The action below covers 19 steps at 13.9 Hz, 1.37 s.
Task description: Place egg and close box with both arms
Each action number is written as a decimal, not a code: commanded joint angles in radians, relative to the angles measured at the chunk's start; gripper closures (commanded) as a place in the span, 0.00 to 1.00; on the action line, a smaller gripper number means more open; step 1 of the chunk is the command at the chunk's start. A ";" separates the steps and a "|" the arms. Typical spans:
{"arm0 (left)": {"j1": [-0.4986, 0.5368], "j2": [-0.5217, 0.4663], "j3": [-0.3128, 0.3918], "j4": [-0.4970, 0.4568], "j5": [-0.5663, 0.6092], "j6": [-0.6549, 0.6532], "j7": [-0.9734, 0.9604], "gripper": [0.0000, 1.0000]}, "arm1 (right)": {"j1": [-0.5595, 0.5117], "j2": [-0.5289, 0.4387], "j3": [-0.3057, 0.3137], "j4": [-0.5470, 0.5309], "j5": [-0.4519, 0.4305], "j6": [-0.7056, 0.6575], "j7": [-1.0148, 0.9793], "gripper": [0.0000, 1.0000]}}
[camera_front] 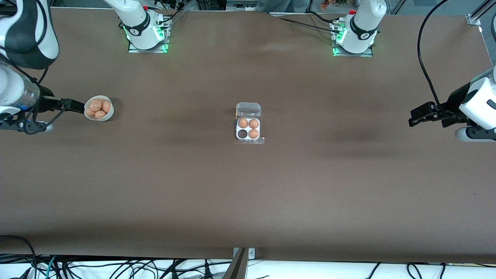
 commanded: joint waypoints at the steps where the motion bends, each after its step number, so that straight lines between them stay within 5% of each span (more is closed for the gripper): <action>1: 0.000 -0.008 0.000 0.009 -0.005 -0.019 0.006 0.00 | -0.003 -0.070 -0.021 -0.167 -0.016 0.124 -0.007 0.00; 11: -0.002 -0.008 0.000 0.009 -0.005 -0.019 0.006 0.00 | -0.003 -0.133 -0.172 -0.620 -0.016 0.638 -0.027 0.00; 19: 0.000 -0.008 0.002 0.009 -0.007 -0.019 0.009 0.00 | -0.004 -0.024 -0.204 -0.647 -0.007 0.733 -0.004 0.00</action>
